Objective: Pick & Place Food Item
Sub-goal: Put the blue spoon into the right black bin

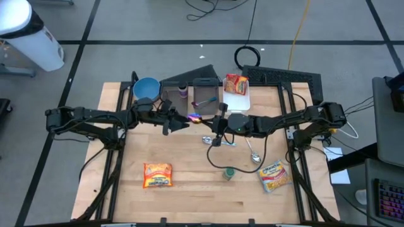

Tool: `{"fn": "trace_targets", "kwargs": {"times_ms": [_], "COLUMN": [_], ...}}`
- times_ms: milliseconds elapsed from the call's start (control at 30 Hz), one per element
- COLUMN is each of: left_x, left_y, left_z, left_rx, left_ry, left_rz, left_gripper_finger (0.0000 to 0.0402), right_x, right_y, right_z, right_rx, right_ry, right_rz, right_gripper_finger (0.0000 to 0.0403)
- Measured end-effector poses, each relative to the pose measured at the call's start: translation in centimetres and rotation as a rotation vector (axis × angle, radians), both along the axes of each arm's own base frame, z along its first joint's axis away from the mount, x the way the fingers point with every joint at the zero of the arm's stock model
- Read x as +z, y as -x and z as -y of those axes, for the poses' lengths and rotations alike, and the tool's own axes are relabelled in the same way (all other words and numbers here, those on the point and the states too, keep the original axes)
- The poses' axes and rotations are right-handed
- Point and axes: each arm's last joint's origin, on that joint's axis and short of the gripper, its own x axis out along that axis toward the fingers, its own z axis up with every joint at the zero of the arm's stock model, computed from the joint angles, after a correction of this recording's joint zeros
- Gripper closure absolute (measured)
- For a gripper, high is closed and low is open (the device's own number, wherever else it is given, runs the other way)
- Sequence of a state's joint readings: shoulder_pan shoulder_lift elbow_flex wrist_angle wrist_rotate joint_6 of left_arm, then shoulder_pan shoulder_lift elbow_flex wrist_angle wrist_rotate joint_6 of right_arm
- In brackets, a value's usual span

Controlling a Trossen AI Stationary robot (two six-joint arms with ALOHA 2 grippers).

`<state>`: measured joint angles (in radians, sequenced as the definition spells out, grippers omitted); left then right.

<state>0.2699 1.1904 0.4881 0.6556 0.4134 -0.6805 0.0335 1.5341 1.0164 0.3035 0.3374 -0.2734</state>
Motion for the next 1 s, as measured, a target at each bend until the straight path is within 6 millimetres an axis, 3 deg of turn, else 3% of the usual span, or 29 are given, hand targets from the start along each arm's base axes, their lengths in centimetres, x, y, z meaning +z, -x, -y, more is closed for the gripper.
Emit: {"fn": "trace_targets", "kwargs": {"times_ms": [733,1000], "left_x": [0.0,0.9], "left_y": [0.0,-0.5], "left_z": [-0.2,-0.2], "left_rx": [0.057,0.047], "left_ry": [0.003,-0.021], "left_rz": [-0.001,-0.006], "left_gripper_finger": [0.0163,0.0163], "right_x": [-0.2,-2.2], "right_y": [0.0,-1.4], "right_z": [-0.3,0.1], "right_rx": [0.021,0.026], "right_ry": [0.024,0.018], "right_rz": [-0.026,-0.040], "right_gripper_finger": [0.0399,0.0399]}}
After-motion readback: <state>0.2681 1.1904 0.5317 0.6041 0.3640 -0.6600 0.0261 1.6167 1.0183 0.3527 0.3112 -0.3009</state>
